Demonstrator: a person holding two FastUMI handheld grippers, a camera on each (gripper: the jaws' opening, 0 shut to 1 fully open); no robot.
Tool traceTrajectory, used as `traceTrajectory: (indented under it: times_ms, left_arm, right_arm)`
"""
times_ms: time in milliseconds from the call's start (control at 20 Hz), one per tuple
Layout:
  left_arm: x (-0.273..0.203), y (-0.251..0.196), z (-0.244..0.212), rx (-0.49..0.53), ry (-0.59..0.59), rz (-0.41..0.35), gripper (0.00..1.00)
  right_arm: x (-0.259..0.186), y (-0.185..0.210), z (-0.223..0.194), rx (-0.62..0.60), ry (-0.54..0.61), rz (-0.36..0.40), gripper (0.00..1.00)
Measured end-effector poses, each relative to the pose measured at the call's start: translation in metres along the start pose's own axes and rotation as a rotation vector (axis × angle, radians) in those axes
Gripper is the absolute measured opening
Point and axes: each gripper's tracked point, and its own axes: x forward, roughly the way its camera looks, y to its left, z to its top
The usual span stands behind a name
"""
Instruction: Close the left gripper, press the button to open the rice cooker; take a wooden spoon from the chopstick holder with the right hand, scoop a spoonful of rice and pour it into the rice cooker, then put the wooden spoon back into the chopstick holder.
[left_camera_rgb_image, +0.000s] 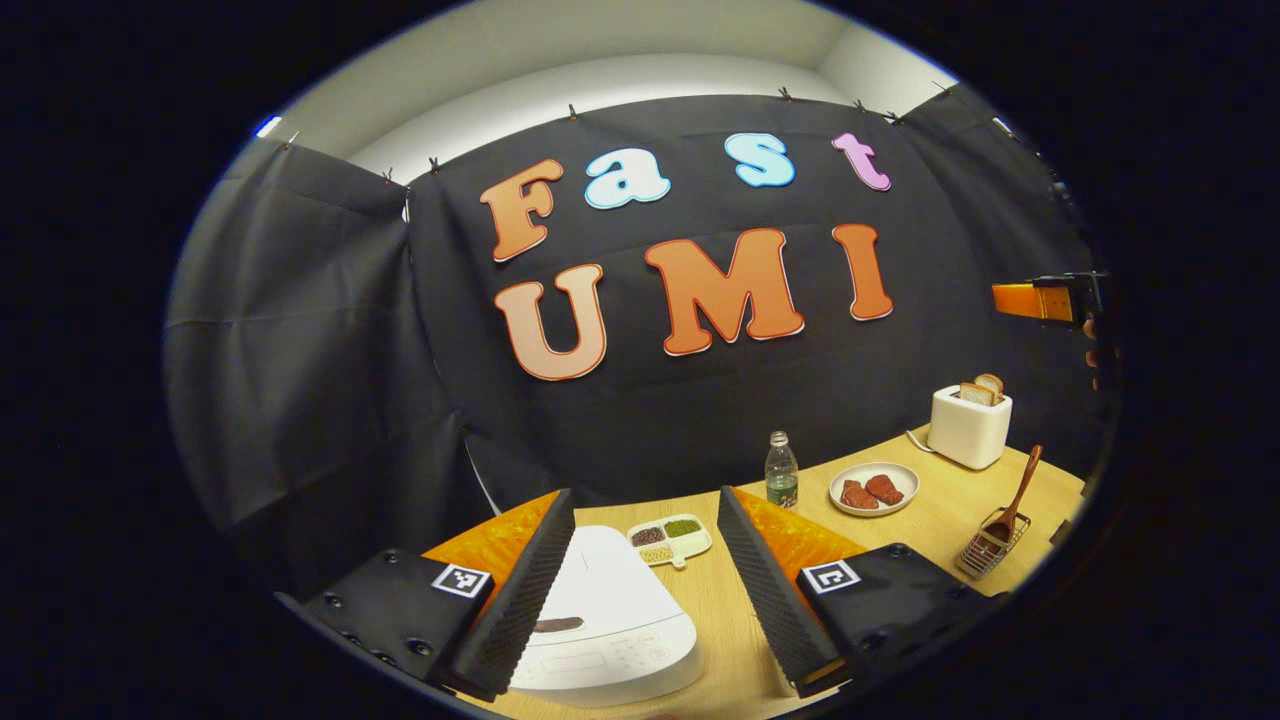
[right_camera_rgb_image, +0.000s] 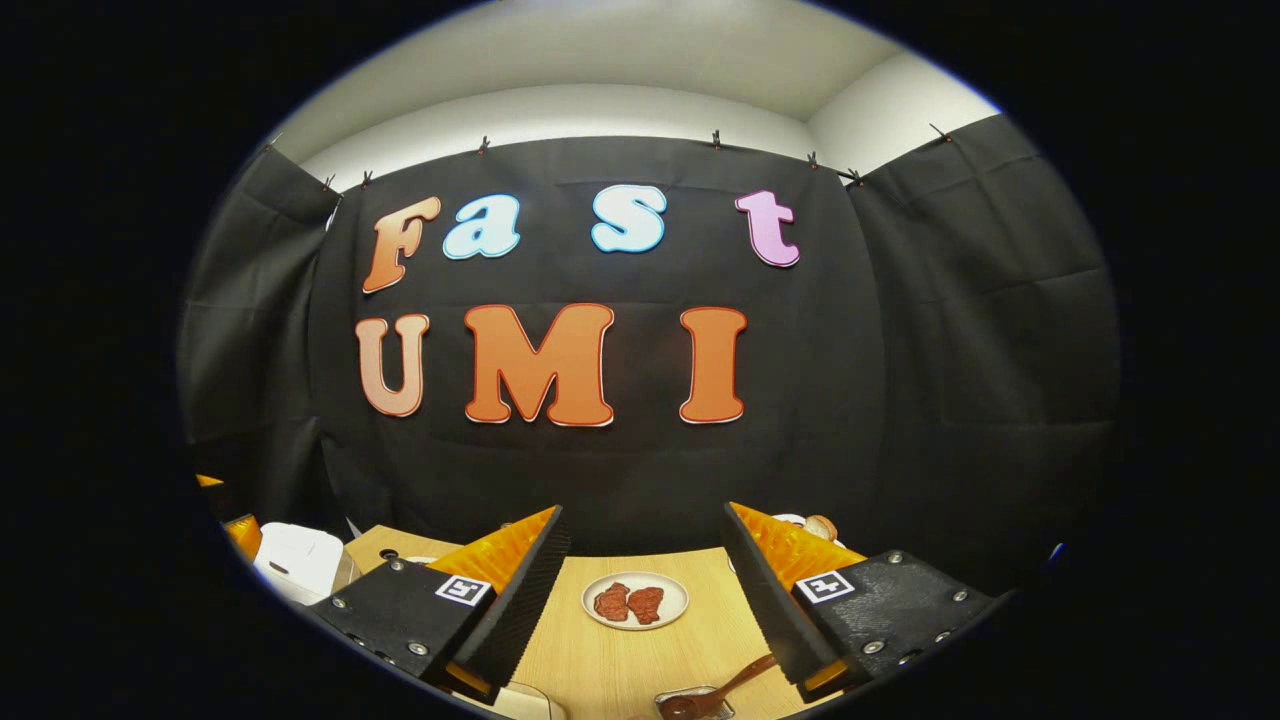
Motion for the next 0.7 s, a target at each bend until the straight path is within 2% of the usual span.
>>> traceTrajectory:
  times_ms: [100, 150, 250, 300, 400, 500, 550, 600, 650, 700]
  left_arm:
    - [0.003, 0.007, -0.008, -0.018, 0.023, 0.017, 0.98]
    - [0.004, 0.015, -0.013, -0.035, 0.042, 0.04, 0.94]
    - [0.009, 0.025, -0.023, -0.083, 0.092, 0.054, 0.98]
    - [0.011, 0.035, -0.03, -0.105, 0.122, 0.07, 0.94]
    - [0.017, 0.056, -0.043, -0.152, 0.188, 0.111, 0.73]
    - [0.024, 0.073, -0.065, -0.211, 0.285, 0.136, 0.39]
    - [0.026, 0.074, -0.077, -0.254, 0.347, 0.117, 0.05]
    - [0.029, 0.073, -0.089, -0.295, 0.411, 0.093, 0.11]
    - [0.021, 0.079, -0.093, -0.32, 0.478, 0.098, 0.09]
    - [0.031, 0.085, -0.107, -0.357, 0.525, 0.105, 0.09]
  right_arm:
    - [-0.001, -0.003, -0.009, 0.001, 0.023, -0.008, 0.95]
    - [-0.001, -0.005, -0.013, 0.002, 0.035, -0.012, 0.95]
    - [-0.001, -0.012, -0.021, 0.004, 0.055, -0.026, 0.95]
    - [-0.002, -0.015, -0.025, 0.006, 0.062, -0.034, 0.95]
    - [-0.003, -0.021, -0.031, 0.011, 0.075, -0.047, 0.95]
    - [-0.005, -0.029, -0.038, 0.012, 0.092, -0.064, 0.95]
    - [-0.006, -0.033, -0.042, 0.012, 0.099, -0.073, 0.95]
    - [-0.007, -0.036, -0.045, 0.012, 0.105, -0.082, 0.95]
    - [-0.009, -0.04, -0.048, 0.009, 0.111, -0.092, 0.93]
    - [-0.011, -0.044, -0.051, 0.007, 0.118, -0.103, 0.95]
